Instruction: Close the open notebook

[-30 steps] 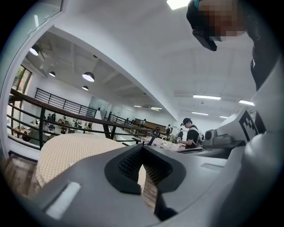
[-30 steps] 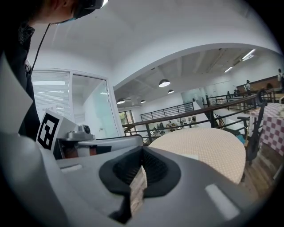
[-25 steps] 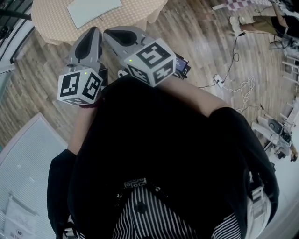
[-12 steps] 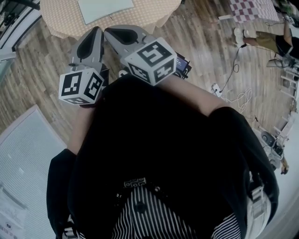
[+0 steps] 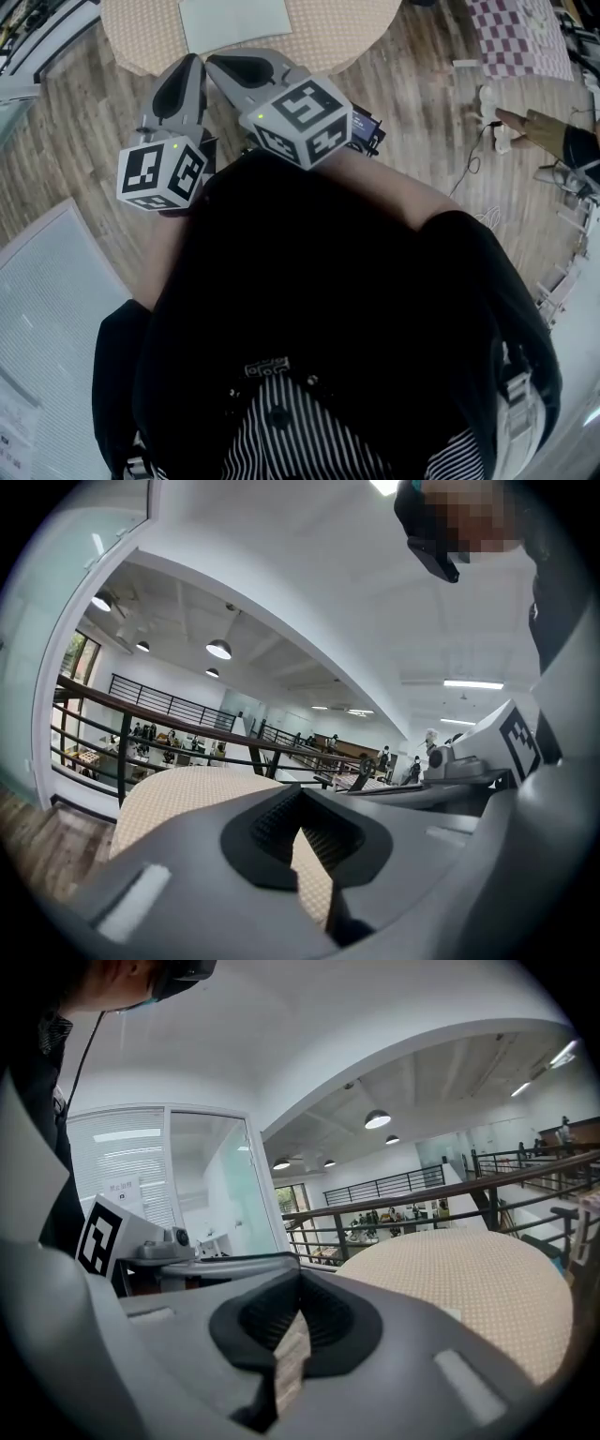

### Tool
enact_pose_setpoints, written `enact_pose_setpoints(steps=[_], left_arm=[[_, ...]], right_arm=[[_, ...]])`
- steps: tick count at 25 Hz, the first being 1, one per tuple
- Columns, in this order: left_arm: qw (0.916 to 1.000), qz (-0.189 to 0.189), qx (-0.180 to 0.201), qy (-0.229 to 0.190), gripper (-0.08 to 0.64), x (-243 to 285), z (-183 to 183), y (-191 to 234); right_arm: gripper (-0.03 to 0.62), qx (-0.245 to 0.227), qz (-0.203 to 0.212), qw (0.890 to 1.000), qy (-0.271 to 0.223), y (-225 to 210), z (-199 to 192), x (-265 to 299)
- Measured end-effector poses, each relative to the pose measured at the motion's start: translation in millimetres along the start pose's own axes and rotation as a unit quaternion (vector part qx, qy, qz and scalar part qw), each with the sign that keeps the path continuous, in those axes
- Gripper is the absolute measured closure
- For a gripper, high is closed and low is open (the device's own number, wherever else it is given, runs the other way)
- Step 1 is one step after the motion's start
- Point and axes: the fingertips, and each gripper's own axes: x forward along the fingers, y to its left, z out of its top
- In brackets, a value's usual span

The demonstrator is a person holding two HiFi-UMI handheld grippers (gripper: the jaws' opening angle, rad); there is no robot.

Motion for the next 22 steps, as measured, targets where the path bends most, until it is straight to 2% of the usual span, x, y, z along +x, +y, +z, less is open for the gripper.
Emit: enact_pose_setpoints(steps=[10, 16, 22], left_arm=[[0.9999, 0.011, 0.002, 0.007, 0.557, 72.7, 18.8, 26.8], [0.9999, 0.007, -0.002, 0.008, 0.557, 130.6, 37.4, 16.4], [0.9993, 0.024, -0.01, 0.029, 0.557, 188.0, 30.4, 13.5]], right_arm=[[0.591, 0.009, 0.012, 1.0, 0.004, -65.6, 30.1, 37.4], [0.591, 0.024, 0.013, 1.0, 0.005, -124.1, 54.2, 37.7], [0.591, 0.047, 0.026, 0.998, 0.015, -181.9, 56.6, 42.5]])
